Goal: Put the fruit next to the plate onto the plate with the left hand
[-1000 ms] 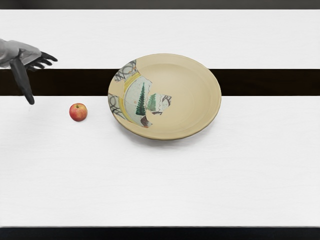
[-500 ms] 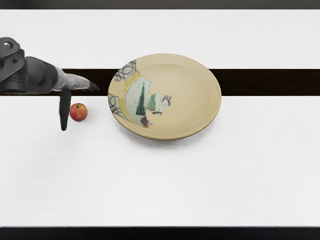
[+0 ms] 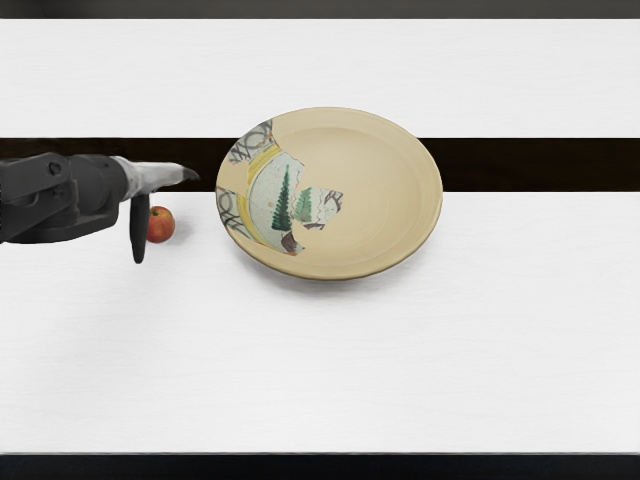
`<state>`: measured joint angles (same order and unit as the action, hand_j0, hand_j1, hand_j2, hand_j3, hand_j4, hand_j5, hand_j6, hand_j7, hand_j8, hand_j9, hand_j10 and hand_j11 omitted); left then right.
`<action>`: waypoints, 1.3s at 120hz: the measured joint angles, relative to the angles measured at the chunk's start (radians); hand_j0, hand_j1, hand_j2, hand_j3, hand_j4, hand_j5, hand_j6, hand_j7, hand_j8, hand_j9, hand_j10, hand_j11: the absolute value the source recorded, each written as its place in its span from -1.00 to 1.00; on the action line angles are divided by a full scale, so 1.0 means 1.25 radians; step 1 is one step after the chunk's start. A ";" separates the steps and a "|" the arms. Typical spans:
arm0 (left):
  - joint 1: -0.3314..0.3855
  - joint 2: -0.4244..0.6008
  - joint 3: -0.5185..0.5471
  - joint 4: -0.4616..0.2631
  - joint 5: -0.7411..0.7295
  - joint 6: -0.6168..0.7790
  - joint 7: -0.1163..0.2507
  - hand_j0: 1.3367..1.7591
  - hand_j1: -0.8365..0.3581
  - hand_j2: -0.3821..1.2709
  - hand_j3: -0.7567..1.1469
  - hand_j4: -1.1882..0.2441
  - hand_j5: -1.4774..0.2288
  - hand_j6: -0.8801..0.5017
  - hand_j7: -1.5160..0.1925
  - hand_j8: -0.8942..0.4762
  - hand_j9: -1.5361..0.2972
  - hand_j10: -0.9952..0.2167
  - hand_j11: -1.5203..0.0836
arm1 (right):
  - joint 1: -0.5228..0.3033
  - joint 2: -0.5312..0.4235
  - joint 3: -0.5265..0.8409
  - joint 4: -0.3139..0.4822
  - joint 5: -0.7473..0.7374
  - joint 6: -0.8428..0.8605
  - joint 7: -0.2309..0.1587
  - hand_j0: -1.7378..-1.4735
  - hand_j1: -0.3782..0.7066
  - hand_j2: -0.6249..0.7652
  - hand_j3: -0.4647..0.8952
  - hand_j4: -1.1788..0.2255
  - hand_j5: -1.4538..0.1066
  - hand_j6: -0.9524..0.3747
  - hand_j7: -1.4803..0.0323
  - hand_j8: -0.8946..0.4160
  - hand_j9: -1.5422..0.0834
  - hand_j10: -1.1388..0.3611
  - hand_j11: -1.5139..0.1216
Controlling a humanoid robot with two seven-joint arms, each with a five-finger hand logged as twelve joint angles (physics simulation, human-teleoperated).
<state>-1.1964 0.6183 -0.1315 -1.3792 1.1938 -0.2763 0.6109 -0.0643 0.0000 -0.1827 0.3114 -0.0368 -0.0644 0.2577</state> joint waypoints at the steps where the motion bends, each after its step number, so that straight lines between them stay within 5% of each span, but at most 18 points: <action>1: 0.001 0.000 0.000 0.000 0.003 0.002 0.000 0.52 0.84 -0.52 -0.20 0.55 0.62 0.16 0.66 0.19 0.57 0.52 0.78 | 0.000 0.000 0.000 0.000 0.000 0.000 0.000 -0.40 -0.91 -0.11 -0.32 0.66 0.84 0.41 0.93 0.34 0.87 0.50 0.82; 55: 0.033 -0.001 0.019 0.007 0.078 0.084 0.000 0.52 0.40 -0.46 -0.20 0.24 0.28 -0.16 0.33 -0.13 0.26 0.15 0.42 | -0.003 0.000 -0.001 0.000 0.000 0.000 0.000 -0.40 -0.91 -0.11 -0.32 0.66 0.84 0.41 0.93 0.34 0.87 0.50 0.82; 156: 0.099 -0.048 0.037 0.064 0.152 0.165 0.000 0.52 0.35 -0.46 -0.20 0.21 0.25 -0.20 0.29 -0.17 0.22 0.11 0.38 | -0.003 0.000 -0.001 0.000 0.001 0.000 0.000 -0.40 -0.91 -0.11 -0.32 0.66 0.84 0.41 0.93 0.34 0.87 0.50 0.82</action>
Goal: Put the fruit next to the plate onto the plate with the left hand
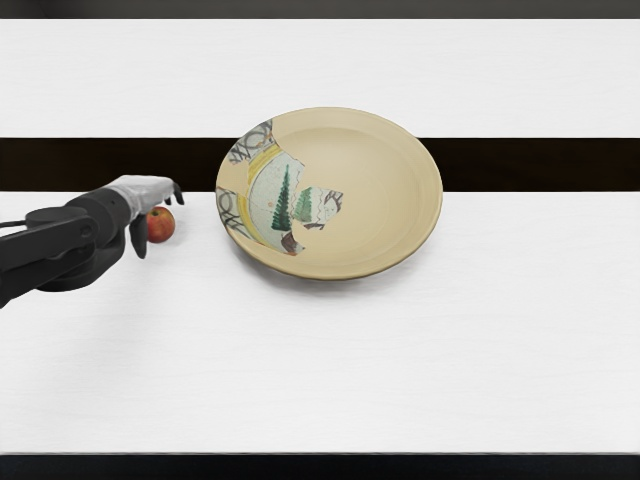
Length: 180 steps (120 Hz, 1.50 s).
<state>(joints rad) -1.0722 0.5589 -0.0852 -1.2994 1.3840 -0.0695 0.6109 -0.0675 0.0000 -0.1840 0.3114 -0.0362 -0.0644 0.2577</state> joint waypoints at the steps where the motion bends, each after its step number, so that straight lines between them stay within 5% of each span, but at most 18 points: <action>1: 0.000 0.000 0.000 0.000 0.000 0.000 0.000 0.52 0.34 -0.46 -0.20 0.20 0.24 -0.20 0.28 -0.17 0.22 0.11 0.37 | 0.000 0.000 0.000 0.000 0.000 0.000 0.000 -0.40 -0.91 -0.11 -0.32 0.66 0.84 0.41 0.93 0.34 0.87 0.50 0.82; 78: 0.000 -0.029 0.006 0.036 -0.004 -0.005 0.000 0.52 0.08 -0.42 -0.20 0.02 0.04 -0.39 0.09 -0.36 0.03 -0.11 0.16 | 0.000 0.000 0.000 0.000 0.000 0.000 0.000 -0.40 -0.91 -0.11 -0.32 0.66 0.84 0.41 0.93 0.34 0.87 0.50 0.82; 82: 0.002 -0.033 0.007 0.037 -0.003 -0.006 0.001 0.52 0.05 -0.41 -0.21 0.00 0.02 -0.28 -0.03 -0.38 0.01 -0.14 0.14 | 0.000 0.000 0.000 0.000 0.000 0.000 0.000 -0.40 -0.91 -0.11 -0.32 0.66 0.84 0.41 0.93 0.34 0.87 0.50 0.82; 100: 0.002 -0.036 0.007 0.039 -0.002 -0.010 0.004 0.53 -0.08 -0.35 -0.03 -0.01 0.02 -0.21 -0.15 -0.39 -0.10 -0.26 0.01 | 0.000 0.000 0.000 0.000 0.000 0.000 0.000 -0.40 -0.91 -0.11 -0.32 0.66 0.84 0.41 0.93 0.34 0.87 0.50 0.82; 116: 0.007 -0.036 0.007 0.039 0.001 -0.007 0.004 0.54 -0.24 -0.28 0.21 0.16 -0.21 -0.05 -0.31 -0.21 -0.23 -0.40 -0.14 | 0.000 0.000 0.000 0.000 0.000 0.000 0.000 -0.40 -0.91 -0.11 -0.32 0.66 0.84 0.41 0.93 0.34 0.87 0.50 0.82; 147: -0.010 -0.033 0.007 0.038 -0.007 -0.009 0.001 0.50 -0.27 -0.21 -0.03 -0.13 -0.29 -0.18 -0.30 -0.14 -0.36 -0.52 -0.29 | 0.000 0.000 0.000 0.000 0.000 0.000 0.000 -0.40 -0.91 -0.11 -0.32 0.66 0.84 0.41 0.93 0.34 0.87 0.50 0.82; 180: -0.135 0.005 0.005 0.039 -0.023 -0.050 0.000 0.49 -0.17 -0.24 -0.16 -0.15 -0.35 -0.24 -0.32 -0.22 -0.36 -0.51 -0.29 | 0.000 0.000 0.000 0.000 0.000 0.000 0.000 -0.40 -0.91 -0.11 -0.32 0.66 0.84 0.41 0.93 0.34 0.87 0.50 0.82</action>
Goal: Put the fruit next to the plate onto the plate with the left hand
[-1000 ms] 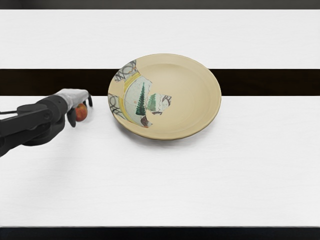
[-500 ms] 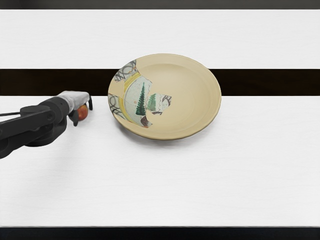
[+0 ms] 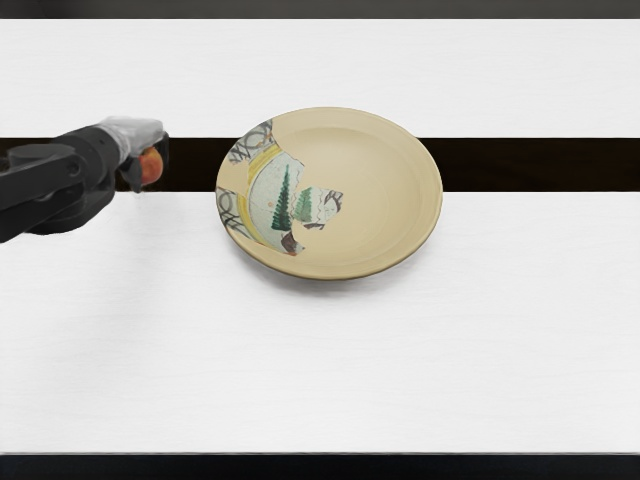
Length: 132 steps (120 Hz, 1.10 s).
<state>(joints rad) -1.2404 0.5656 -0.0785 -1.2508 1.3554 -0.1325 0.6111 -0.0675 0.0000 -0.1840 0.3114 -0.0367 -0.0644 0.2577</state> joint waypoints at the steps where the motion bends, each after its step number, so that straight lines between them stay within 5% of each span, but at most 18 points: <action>1: -0.006 0.000 0.000 0.000 -0.001 -0.001 0.000 0.49 -0.17 -0.24 -0.16 -0.16 -0.35 -0.24 -0.32 -0.22 -0.36 -0.51 -0.29 | 0.000 0.000 0.000 0.000 0.000 0.000 0.000 -0.40 -0.91 -0.11 -0.32 0.66 0.84 0.41 0.93 0.34 0.87 0.50 0.82; 22: -0.087 -0.021 -0.004 0.000 -0.038 -0.023 0.000 0.48 -0.13 -0.29 -0.19 -0.17 -0.35 -0.25 -0.31 -0.25 -0.35 -0.50 -0.28 | 0.000 0.000 0.000 0.000 0.000 0.000 0.000 -0.40 -0.91 -0.11 -0.32 0.66 0.84 0.41 0.93 0.34 0.87 0.50 0.82; 37: -0.107 -0.108 -0.016 0.000 -0.060 -0.025 0.000 0.49 -0.17 -0.19 -0.19 -0.16 -0.36 -0.24 -0.32 -0.24 -0.34 -0.49 -0.27 | 0.000 0.000 0.000 0.000 0.000 0.000 0.000 -0.40 -0.91 -0.11 -0.32 0.66 0.84 0.41 0.93 0.34 0.87 0.50 0.82; 55: -0.144 -0.214 -0.029 0.000 -0.068 -0.024 0.000 0.49 -0.11 -0.29 -0.20 -0.19 -0.35 -0.28 -0.32 -0.27 -0.34 -0.48 -0.26 | 0.000 0.000 0.000 0.000 0.000 0.000 0.000 -0.40 -0.91 -0.11 -0.32 0.66 0.84 0.41 0.93 0.34 0.87 0.50 0.82; 119: -0.062 -0.318 -0.016 0.067 -0.061 -0.019 0.000 0.48 -0.13 -0.34 -0.20 -0.20 -0.31 -0.30 -0.27 -0.26 -0.31 -0.45 -0.24 | 0.000 0.000 0.000 0.000 0.000 0.000 0.000 -0.40 -0.91 -0.11 -0.32 0.66 0.84 0.41 0.93 0.34 0.87 0.50 0.82; 132: -0.053 -0.319 -0.012 0.076 -0.061 -0.017 0.000 0.50 0.08 -0.41 -0.20 -0.04 -0.08 -0.24 -0.05 -0.21 -0.10 -0.22 0.01 | 0.000 0.000 0.000 0.000 0.000 0.000 0.000 -0.40 -0.91 -0.11 -0.32 0.66 0.84 0.41 0.93 0.34 0.87 0.50 0.82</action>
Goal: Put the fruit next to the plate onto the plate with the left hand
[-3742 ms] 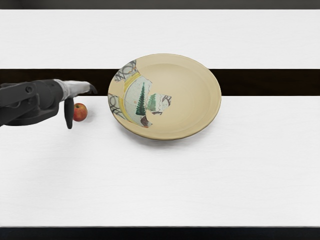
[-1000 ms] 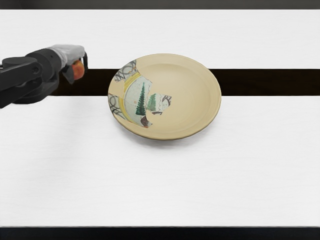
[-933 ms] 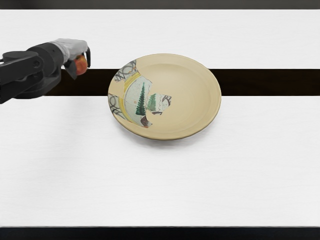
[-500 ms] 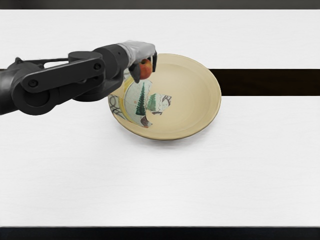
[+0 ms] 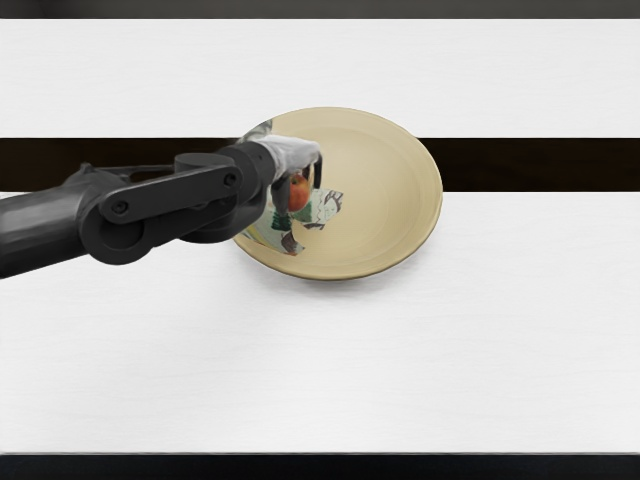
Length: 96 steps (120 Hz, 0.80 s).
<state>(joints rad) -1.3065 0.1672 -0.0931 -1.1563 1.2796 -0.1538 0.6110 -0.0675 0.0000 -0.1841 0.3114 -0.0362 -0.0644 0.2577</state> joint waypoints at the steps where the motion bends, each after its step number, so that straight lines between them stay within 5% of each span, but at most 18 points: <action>1: -0.001 0.000 0.000 0.000 0.000 0.000 0.000 0.50 0.11 -0.41 -0.20 -0.02 -0.06 -0.22 -0.02 -0.19 -0.07 -0.19 0.04 | 0.000 0.000 0.000 0.000 0.000 0.000 0.000 -0.40 -0.91 -0.11 -0.32 0.66 0.84 0.41 0.93 0.34 0.87 0.50 0.82; 20: -0.019 0.007 -0.008 0.003 -0.030 -0.001 0.000 0.51 0.58 -0.48 -0.20 0.34 0.36 0.04 0.40 0.07 0.33 0.25 0.50 | 0.000 0.000 0.000 0.000 0.000 0.000 0.000 -0.40 -0.91 -0.11 -0.32 0.66 0.84 0.41 0.93 0.34 0.87 0.50 0.82; 32: -0.078 0.064 -0.021 0.000 -0.149 -0.005 0.000 0.51 0.73 -0.50 -0.20 0.46 0.51 0.13 0.55 0.16 0.46 0.40 0.65 | 0.000 0.000 0.000 0.000 0.000 0.000 0.000 -0.40 -0.91 -0.11 -0.32 0.66 0.84 0.41 0.93 0.34 0.87 0.50 0.82; 46: -0.080 0.139 -0.061 -0.028 -0.316 -0.049 0.000 0.52 0.84 -0.52 -0.20 0.55 0.60 0.19 0.65 0.22 0.55 0.50 0.76 | 0.000 0.000 0.000 0.000 0.000 0.000 0.000 -0.40 -0.91 -0.11 -0.32 0.66 0.84 0.41 0.93 0.34 0.87 0.50 0.82; 57: -0.054 0.273 -0.116 -0.068 -0.471 -0.108 0.000 0.52 0.89 -0.52 -0.20 0.59 0.65 0.22 0.69 0.25 0.60 0.55 0.81 | 0.000 0.000 0.000 0.000 0.000 0.000 0.000 -0.40 -0.91 -0.11 -0.32 0.66 0.84 0.41 0.93 0.34 0.87 0.50 0.82; 77: 0.075 0.434 -0.269 -0.101 -0.724 -0.300 0.000 0.52 0.94 -0.53 -0.20 0.62 0.69 0.25 0.74 0.28 0.64 0.60 0.86 | 0.000 0.000 0.000 0.000 0.000 0.000 0.000 -0.40 -0.91 -0.11 -0.32 0.66 0.84 0.41 0.93 0.34 0.87 0.50 0.82; 96: 0.103 0.476 -0.327 -0.109 -0.853 -0.351 0.000 0.52 0.97 -0.53 -0.20 0.64 0.71 0.26 0.76 0.29 0.66 0.62 0.88 | 0.000 0.000 0.000 0.000 0.000 0.000 0.000 -0.40 -0.91 -0.11 -0.32 0.66 0.84 0.41 0.93 0.34 0.87 0.50 0.82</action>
<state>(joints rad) -1.1781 0.7617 -0.5023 -1.2920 0.2138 -0.5931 0.6109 -0.0675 0.0000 -0.1840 0.3114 -0.0364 -0.0644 0.2577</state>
